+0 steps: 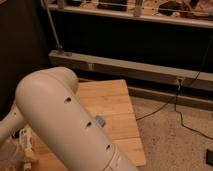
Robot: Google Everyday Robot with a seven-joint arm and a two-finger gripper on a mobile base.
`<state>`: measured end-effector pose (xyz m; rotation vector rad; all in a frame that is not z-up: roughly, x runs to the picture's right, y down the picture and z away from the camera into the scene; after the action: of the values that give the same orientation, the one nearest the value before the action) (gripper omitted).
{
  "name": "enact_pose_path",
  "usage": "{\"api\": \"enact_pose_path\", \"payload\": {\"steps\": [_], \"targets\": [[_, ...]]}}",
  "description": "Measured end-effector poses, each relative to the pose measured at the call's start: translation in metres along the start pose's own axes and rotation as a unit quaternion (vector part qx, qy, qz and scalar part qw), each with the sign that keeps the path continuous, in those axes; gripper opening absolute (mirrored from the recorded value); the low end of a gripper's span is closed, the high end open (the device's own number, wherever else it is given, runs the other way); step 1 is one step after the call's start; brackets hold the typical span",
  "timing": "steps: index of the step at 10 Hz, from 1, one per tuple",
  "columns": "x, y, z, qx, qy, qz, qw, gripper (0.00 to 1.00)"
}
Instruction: Stand the bottle upright
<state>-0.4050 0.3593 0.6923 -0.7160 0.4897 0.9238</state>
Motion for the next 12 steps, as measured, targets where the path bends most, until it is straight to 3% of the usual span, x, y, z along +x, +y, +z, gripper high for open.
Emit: {"api": "enact_pose_path", "payload": {"steps": [5, 6, 9, 12], "targets": [[-0.0005, -0.0036, -0.0018, -0.004, -0.001, 0.005, 1.0, 0.55], [-0.0003, -0.0037, -0.0017, -0.004, -0.001, 0.005, 1.0, 0.52], [0.0001, -0.0038, -0.0015, -0.003, 0.001, 0.003, 1.0, 0.29], [0.0, -0.0045, -0.0008, -0.003, 0.003, 0.002, 1.0, 0.28]]}}
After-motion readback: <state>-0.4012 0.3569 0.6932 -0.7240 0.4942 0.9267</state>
